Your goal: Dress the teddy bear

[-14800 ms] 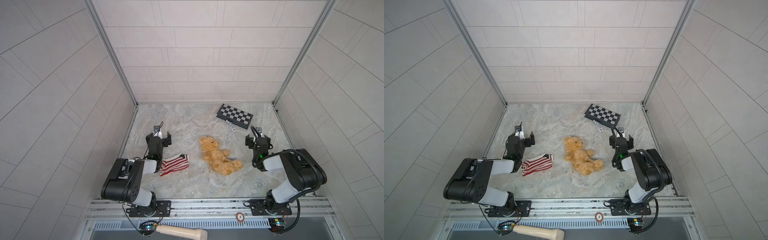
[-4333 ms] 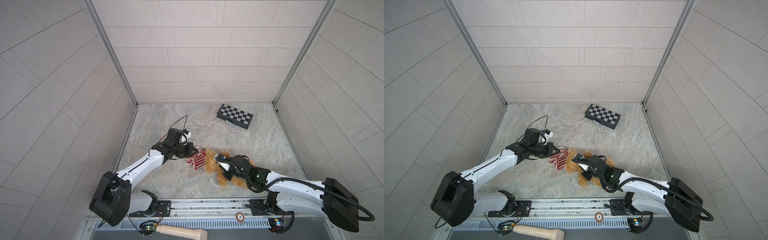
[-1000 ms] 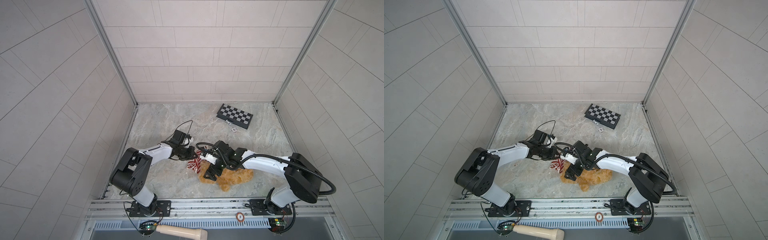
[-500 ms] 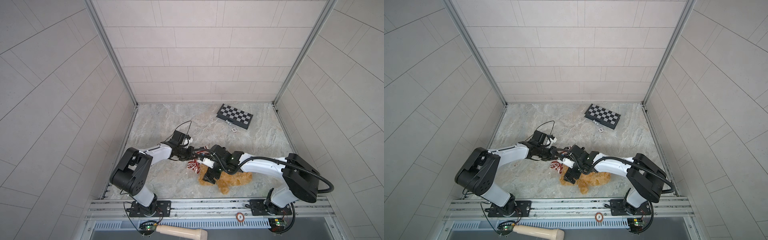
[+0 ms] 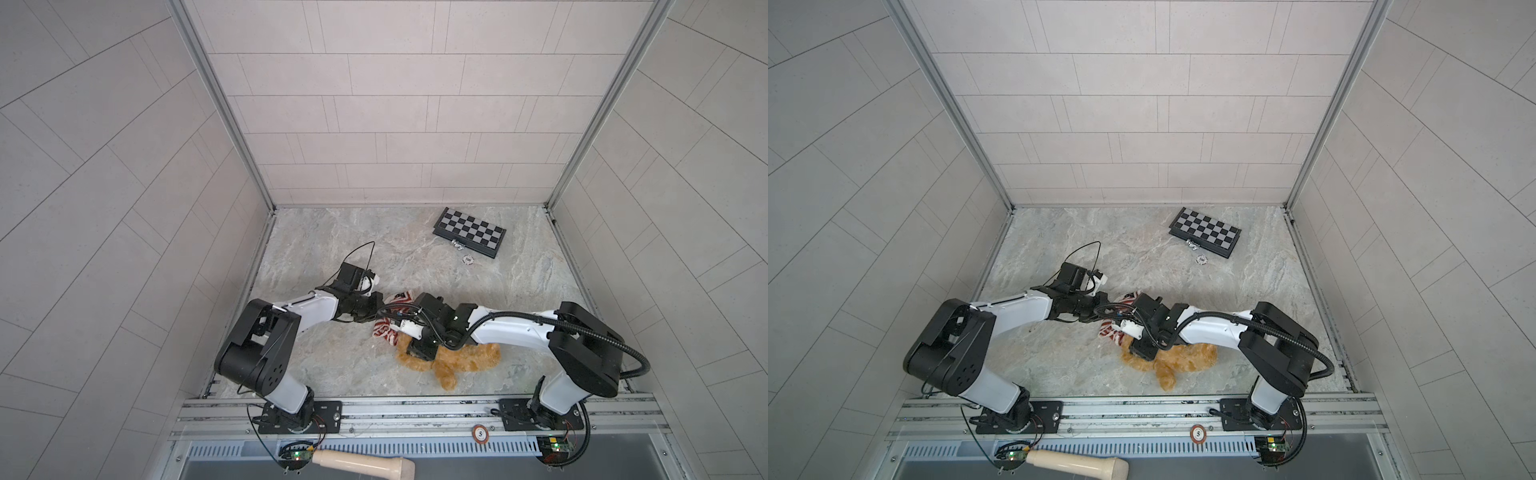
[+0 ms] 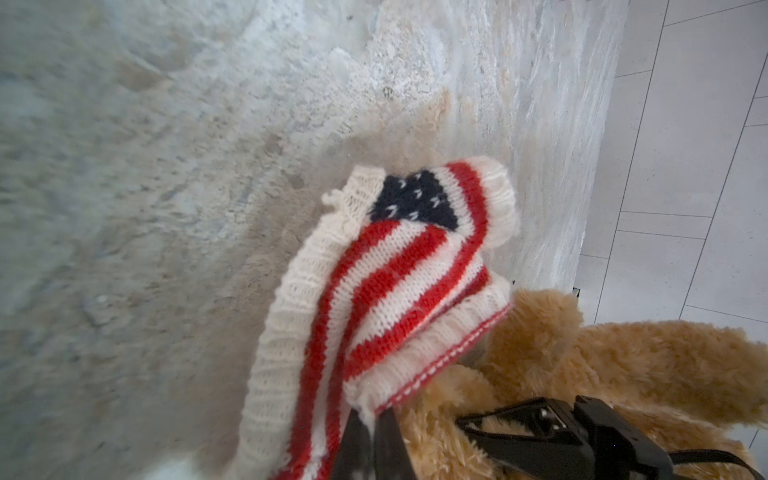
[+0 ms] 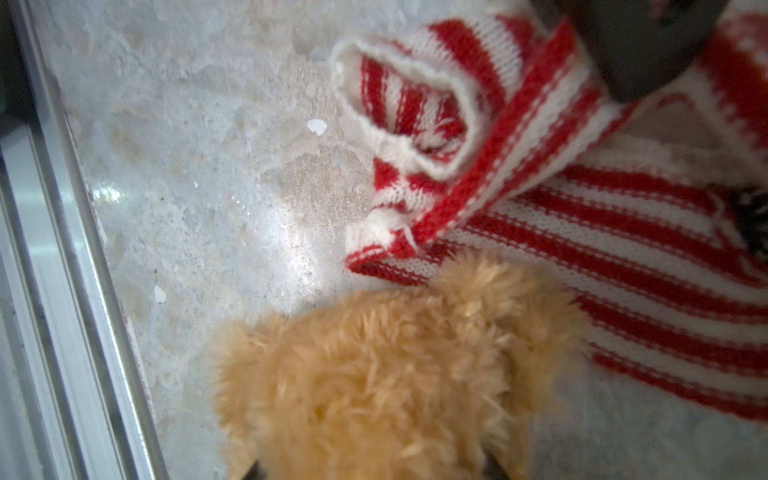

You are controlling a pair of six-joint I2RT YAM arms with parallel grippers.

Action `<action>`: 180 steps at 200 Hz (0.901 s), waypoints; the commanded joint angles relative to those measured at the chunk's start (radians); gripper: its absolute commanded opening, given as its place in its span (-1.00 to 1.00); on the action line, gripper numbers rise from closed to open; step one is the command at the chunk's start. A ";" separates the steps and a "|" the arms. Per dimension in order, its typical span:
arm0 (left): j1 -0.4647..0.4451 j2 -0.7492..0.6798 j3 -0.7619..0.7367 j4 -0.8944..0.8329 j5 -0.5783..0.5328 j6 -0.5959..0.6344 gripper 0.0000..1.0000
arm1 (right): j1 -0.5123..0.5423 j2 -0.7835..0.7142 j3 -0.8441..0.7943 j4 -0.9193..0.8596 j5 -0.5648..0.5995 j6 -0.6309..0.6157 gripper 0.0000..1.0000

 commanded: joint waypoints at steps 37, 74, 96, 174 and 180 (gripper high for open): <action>0.005 -0.050 -0.023 -0.002 0.000 0.017 -1.00 | -0.021 -0.129 -0.035 0.010 0.099 0.160 -1.00; -0.012 -0.123 -0.040 0.020 0.014 0.015 -1.00 | -0.042 -0.138 -0.006 0.091 0.068 0.237 -1.00; -0.027 -0.152 -0.038 0.022 0.029 0.015 -1.00 | -0.045 -0.102 0.024 0.093 0.063 0.245 -1.00; -0.082 -0.202 -0.054 0.145 0.122 -0.088 -1.00 | -0.090 -0.040 -0.005 0.232 0.061 0.263 -1.00; -0.087 -0.206 -0.049 0.132 0.121 -0.081 -1.00 | -0.094 -0.036 -0.012 0.250 0.048 0.257 -1.00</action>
